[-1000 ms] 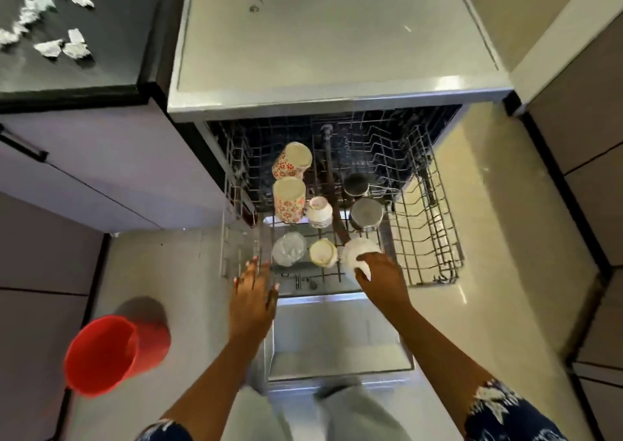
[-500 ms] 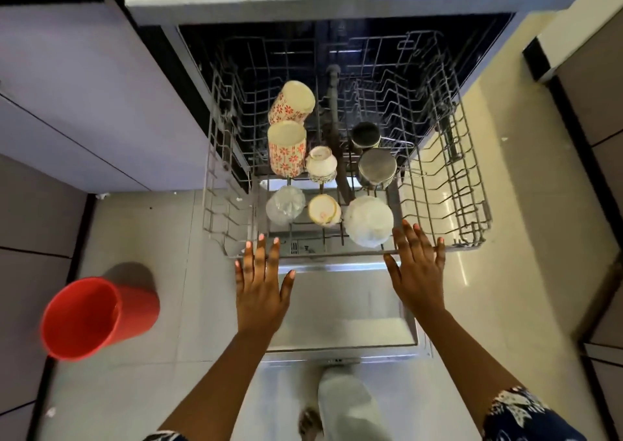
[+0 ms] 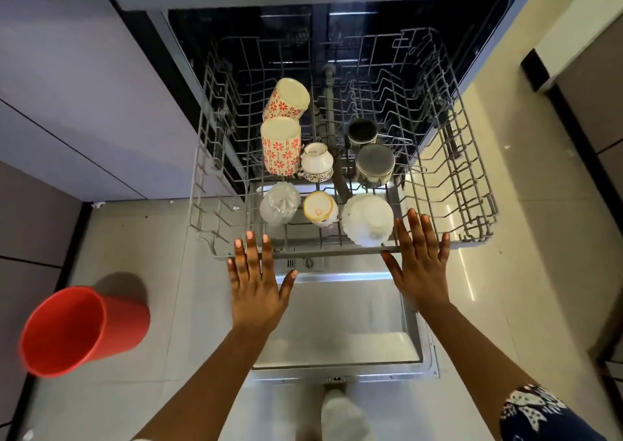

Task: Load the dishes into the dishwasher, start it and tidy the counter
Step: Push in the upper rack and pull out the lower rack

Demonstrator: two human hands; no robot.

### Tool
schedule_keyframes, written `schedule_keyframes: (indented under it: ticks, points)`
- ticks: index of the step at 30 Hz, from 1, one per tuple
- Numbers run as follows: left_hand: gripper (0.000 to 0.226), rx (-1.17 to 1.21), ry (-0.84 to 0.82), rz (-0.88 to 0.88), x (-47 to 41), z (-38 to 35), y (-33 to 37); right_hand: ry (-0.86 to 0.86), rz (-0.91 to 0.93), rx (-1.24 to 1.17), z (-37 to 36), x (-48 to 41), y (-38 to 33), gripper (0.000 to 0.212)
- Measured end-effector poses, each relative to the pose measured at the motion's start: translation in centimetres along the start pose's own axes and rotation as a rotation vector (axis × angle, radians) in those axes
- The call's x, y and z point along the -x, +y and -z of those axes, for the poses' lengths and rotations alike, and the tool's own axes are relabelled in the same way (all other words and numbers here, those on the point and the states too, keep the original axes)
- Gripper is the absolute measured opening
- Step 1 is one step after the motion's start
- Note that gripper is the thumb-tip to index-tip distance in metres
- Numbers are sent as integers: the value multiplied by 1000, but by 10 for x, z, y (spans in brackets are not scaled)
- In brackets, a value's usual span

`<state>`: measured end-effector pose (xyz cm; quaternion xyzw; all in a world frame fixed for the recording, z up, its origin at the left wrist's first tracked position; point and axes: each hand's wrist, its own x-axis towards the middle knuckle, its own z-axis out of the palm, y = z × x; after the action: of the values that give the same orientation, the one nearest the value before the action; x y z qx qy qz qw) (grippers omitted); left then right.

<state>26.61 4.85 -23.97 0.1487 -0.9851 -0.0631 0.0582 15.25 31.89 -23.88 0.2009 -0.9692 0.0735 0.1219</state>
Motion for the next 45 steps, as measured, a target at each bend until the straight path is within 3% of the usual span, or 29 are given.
schedule_keyframes:
  ticks: [7,19,27,31,36,45]
  points:
    - [84,-14,174,-52,-46,-15,-2,175,159,105,-18,-36,14,63]
    - [83,-62,274,-89,-126,-29,-4,228,178,114,-40,-114,27,59]
    - [82,-161,309,-292,-191,-36,-24,245,225,89,-51,-179,39,60]
    - [77,-275,318,-490,-232,-35,-40,186,392,131,-56,-219,55,62]
    - [73,-337,334,-534,-265,-30,-54,184,749,347,-64,-252,86,63]
    - [73,-272,227,-459,-290,-25,-42,135,743,336,-57,-284,85,70]
